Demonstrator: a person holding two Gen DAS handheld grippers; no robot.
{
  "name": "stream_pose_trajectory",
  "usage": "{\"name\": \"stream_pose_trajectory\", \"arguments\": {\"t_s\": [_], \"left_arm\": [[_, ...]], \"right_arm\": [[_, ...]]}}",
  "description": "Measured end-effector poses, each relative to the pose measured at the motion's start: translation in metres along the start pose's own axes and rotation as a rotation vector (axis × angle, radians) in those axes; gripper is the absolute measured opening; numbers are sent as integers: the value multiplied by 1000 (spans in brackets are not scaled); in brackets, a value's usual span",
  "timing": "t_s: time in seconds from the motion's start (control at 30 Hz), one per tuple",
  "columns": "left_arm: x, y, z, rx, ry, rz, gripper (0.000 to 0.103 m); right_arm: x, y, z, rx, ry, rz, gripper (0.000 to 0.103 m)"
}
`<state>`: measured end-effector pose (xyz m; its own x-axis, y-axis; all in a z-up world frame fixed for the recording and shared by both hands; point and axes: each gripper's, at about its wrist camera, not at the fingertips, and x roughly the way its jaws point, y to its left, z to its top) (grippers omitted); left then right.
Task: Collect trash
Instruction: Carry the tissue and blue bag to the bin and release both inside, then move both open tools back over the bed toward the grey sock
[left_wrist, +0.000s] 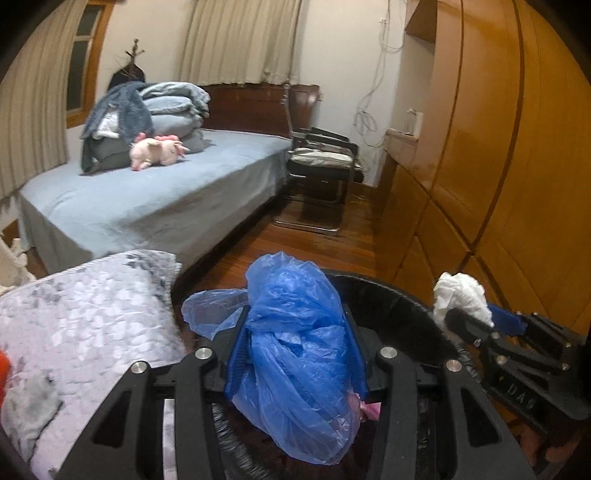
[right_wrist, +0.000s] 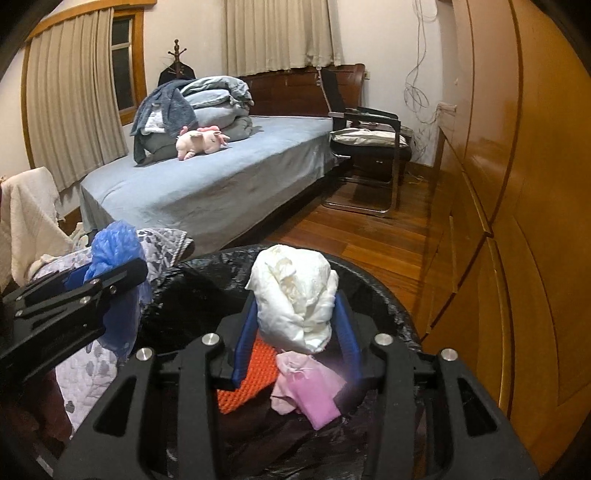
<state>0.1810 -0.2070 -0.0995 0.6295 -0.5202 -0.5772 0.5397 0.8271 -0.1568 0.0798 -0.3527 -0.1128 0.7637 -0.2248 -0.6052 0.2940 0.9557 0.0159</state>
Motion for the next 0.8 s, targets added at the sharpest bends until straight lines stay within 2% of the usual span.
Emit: {"name": "stream_pose_trajectory", "arguments": {"t_s": [0.07, 0.17, 0.23, 0.3, 0.4, 0.53, 0.8], "left_arm": [[5, -2, 2, 6, 14, -24, 64], [7, 0, 3, -3, 17, -55, 75], [4, 6, 3, -8, 11, -48, 79], [-2, 14, 2, -14, 1, -38, 81], [-15, 30, 2, -20, -18, 16, 87], [-39, 55, -2, -43, -41, 105, 96], [-91, 111, -27, -99, -60, 273, 97]], "right_arm": [[2, -4, -3, 4, -1, -18, 56], [4, -9, -6, 6, -7, -44, 66], [5, -12, -7, 10, -8, -55, 71], [4, -14, -9, 18, -11, -62, 85], [0, -10, -11, 20, -38, -91, 97], [-1, 6, -5, 13, -33, -57, 98], [2, 70, 3, -51, -32, 65, 98]]}}
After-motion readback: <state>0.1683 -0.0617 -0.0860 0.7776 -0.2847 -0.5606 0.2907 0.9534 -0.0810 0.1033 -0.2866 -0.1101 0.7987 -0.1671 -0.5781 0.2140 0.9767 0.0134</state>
